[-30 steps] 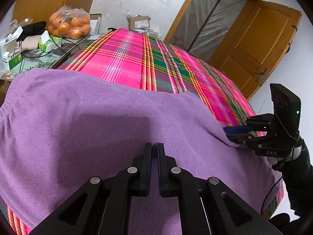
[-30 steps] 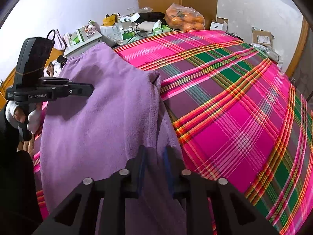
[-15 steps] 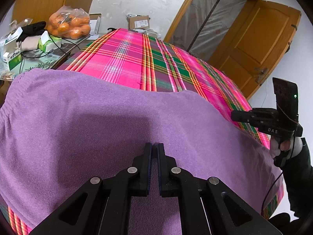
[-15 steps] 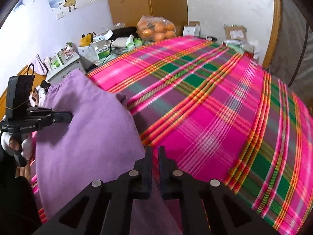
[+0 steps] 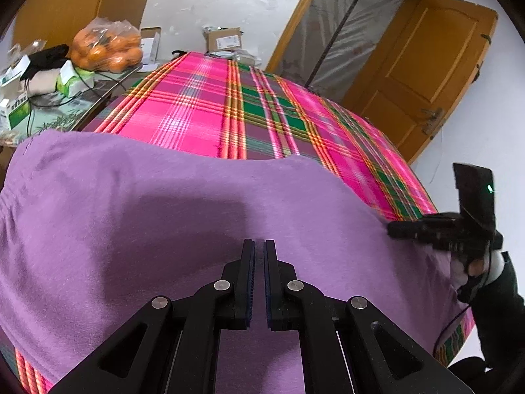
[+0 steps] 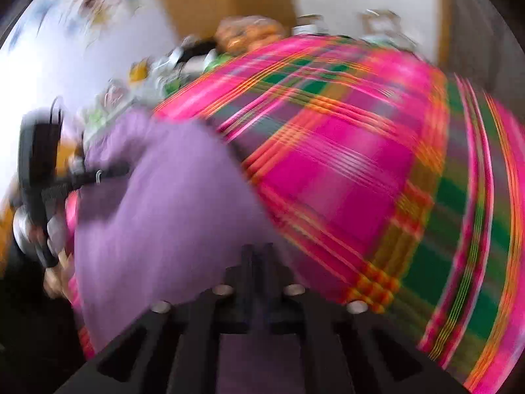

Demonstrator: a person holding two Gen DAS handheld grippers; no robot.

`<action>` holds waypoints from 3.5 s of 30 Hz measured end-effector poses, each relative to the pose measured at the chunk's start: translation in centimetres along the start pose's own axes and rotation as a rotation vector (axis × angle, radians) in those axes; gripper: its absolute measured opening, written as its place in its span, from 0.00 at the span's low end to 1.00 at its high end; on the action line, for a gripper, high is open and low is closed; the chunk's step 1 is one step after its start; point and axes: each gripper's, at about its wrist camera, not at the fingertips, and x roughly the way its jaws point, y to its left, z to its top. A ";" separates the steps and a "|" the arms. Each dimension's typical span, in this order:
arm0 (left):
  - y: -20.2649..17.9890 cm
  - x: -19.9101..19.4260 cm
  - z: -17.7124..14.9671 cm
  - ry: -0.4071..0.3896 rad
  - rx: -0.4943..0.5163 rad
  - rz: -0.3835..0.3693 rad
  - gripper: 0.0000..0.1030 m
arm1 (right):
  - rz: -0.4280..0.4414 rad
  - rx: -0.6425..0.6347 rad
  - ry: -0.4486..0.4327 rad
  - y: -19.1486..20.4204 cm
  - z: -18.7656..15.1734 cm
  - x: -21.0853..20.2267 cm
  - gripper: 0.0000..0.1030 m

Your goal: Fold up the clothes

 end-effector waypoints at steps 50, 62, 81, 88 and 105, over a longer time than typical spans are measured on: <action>-7.4 1.7 -4.7 0.086 0.168 -0.136 0.05 | -0.083 0.681 -0.303 -6.4 -14.4 -8.3 0.02; 1.9 -2.3 -3.5 -0.023 -0.057 0.065 0.05 | -0.114 0.486 -0.212 -2.6 -9.9 -4.1 0.07; 5.7 2.2 4.8 -0.024 -0.035 0.347 0.06 | -0.061 0.392 -0.131 -0.9 -4.7 -0.5 0.08; 6.0 2.2 5.0 -0.039 -0.046 0.354 0.06 | -0.046 0.422 -0.132 -1.8 -4.3 -0.2 0.07; 7.1 1.4 4.7 -0.049 -0.084 0.355 0.06 | -0.120 0.981 -0.430 -13.6 -14.4 -10.2 0.00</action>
